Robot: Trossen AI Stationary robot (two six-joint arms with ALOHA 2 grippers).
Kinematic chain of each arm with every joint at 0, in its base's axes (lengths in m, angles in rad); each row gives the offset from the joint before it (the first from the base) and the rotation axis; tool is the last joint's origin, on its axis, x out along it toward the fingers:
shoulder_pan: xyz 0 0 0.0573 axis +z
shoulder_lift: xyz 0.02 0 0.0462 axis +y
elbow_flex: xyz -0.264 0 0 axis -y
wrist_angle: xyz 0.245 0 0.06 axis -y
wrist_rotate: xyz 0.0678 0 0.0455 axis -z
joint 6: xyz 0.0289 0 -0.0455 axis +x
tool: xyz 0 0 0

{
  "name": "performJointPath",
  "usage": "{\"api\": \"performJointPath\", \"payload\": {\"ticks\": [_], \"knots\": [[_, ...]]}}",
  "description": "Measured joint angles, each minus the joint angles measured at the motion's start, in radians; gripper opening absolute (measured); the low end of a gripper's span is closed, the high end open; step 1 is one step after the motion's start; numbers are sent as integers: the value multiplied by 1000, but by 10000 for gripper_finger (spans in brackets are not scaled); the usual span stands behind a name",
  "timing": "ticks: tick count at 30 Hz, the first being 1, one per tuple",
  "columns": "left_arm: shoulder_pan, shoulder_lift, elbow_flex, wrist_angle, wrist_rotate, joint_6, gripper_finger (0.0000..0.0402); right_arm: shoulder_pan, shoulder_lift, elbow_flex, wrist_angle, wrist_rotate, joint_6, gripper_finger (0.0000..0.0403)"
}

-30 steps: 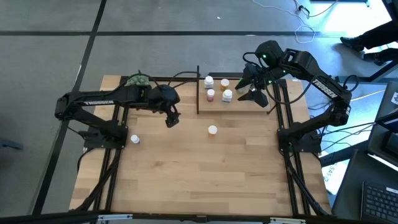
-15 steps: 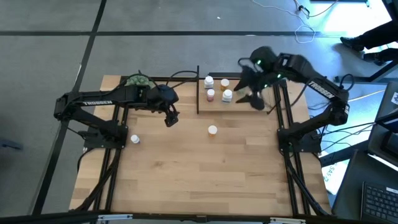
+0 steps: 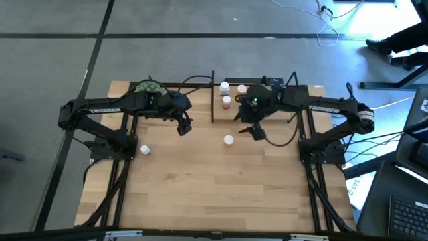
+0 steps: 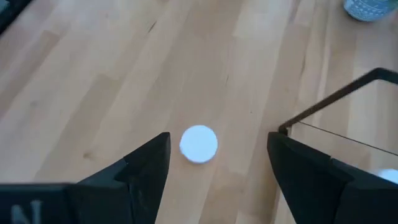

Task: Pick and place medicine bottles onto shelf by color
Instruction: Put the orange medicine bottle on the shelf

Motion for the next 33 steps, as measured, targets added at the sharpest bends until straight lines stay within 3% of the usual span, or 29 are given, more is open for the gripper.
{"api": "performJointPath", "payload": {"ticks": [22,33], "knots": [[0,1,0,0,0,-3,302,26,4,-478,657,-28,6,269],[0,1,1,0,0,-9,302,25,124,-476,730,-27,7,269]]}}
